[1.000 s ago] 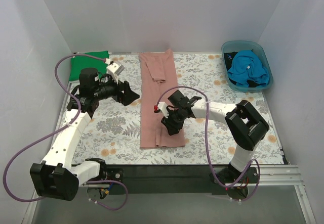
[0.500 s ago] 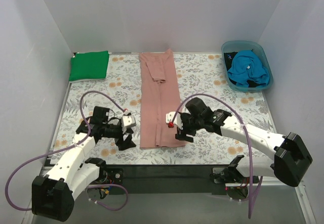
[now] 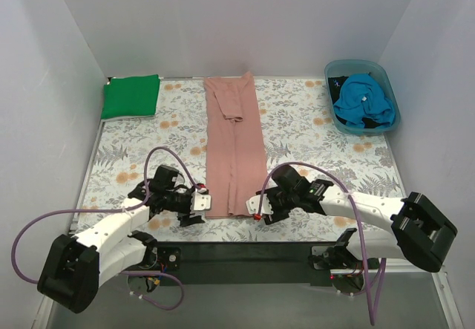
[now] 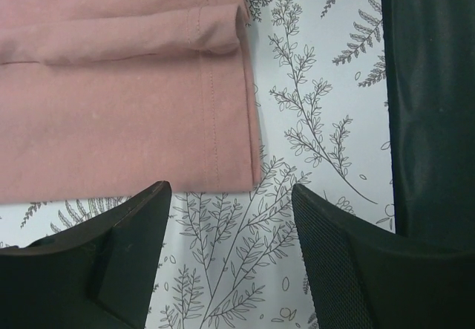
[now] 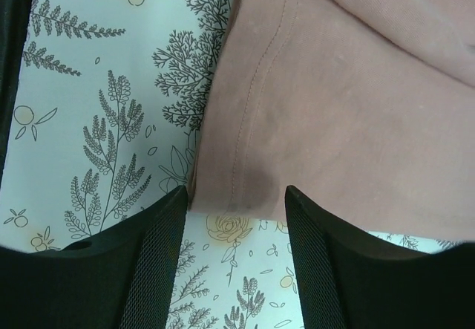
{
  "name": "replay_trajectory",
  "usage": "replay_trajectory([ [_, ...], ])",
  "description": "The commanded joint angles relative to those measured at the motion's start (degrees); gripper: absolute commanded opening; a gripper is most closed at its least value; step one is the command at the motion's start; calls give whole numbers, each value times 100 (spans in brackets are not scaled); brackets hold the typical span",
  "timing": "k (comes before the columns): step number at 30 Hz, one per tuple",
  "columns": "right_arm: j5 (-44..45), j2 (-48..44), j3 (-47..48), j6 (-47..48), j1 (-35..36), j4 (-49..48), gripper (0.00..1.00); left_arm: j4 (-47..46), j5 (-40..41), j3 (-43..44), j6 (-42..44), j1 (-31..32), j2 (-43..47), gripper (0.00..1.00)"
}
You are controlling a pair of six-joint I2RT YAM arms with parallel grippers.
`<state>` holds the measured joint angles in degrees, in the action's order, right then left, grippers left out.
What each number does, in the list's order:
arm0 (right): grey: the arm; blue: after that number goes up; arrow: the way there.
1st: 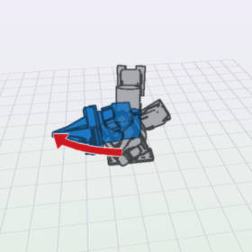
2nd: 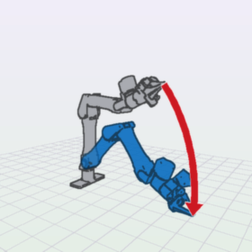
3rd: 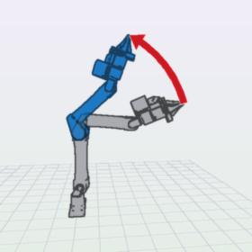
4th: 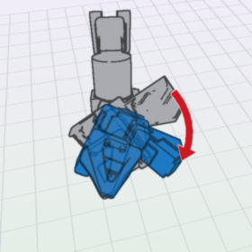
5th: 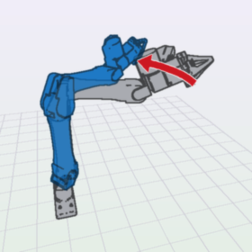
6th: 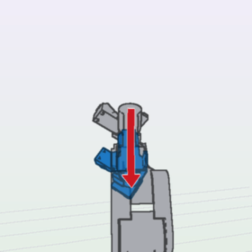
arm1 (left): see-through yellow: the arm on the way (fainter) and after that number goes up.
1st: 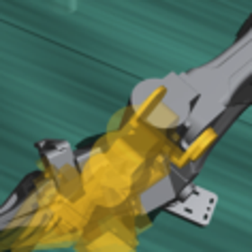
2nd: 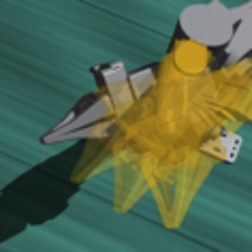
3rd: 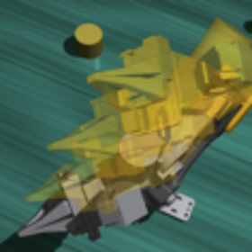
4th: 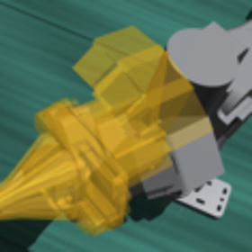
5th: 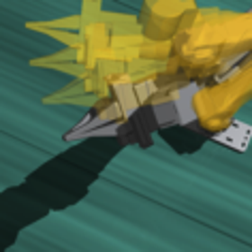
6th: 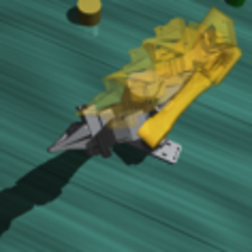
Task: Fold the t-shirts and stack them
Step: Fold the tshirt
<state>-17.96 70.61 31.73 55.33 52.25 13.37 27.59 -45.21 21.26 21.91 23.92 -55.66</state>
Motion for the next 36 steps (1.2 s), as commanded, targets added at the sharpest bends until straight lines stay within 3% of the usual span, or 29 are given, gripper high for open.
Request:
replay_trajectory([
  [1, 2, -65, -114, 268, 119, -352, 61, -710, 100, -95, 164, 191, -85, 65],
  [9, 231, 93, -456, 312, 470, -589, 55, -1098, 408, -166, 393, 674, -384, 55],
  [16, 512, 550, -553, 250, 479, -686, 45, -817, 777, -113, 577, 825, -841, 38],
  [22, 582, 664, -641, 92, 514, -721, 21, -518, 1093, -148, 788, 860, -1043, 26],
  [27, 723, 691, -344, -259, 567, -424, 13, -256, 1085, 80, 605, 877, -973, 10],
  [29, 767, 656, -98, -479, 576, -65, 1, -71, 1032, 307, 543, 877, -921, 6],
  [31, 724, 463, 17, -663, 585, 148, 1, 210, 936, 423, 463, 869, -781, 1],
  [36, 583, -73, 491, -1024, 637, 894, 1, 807, 681, 616, 297, 947, -130, 0],
])
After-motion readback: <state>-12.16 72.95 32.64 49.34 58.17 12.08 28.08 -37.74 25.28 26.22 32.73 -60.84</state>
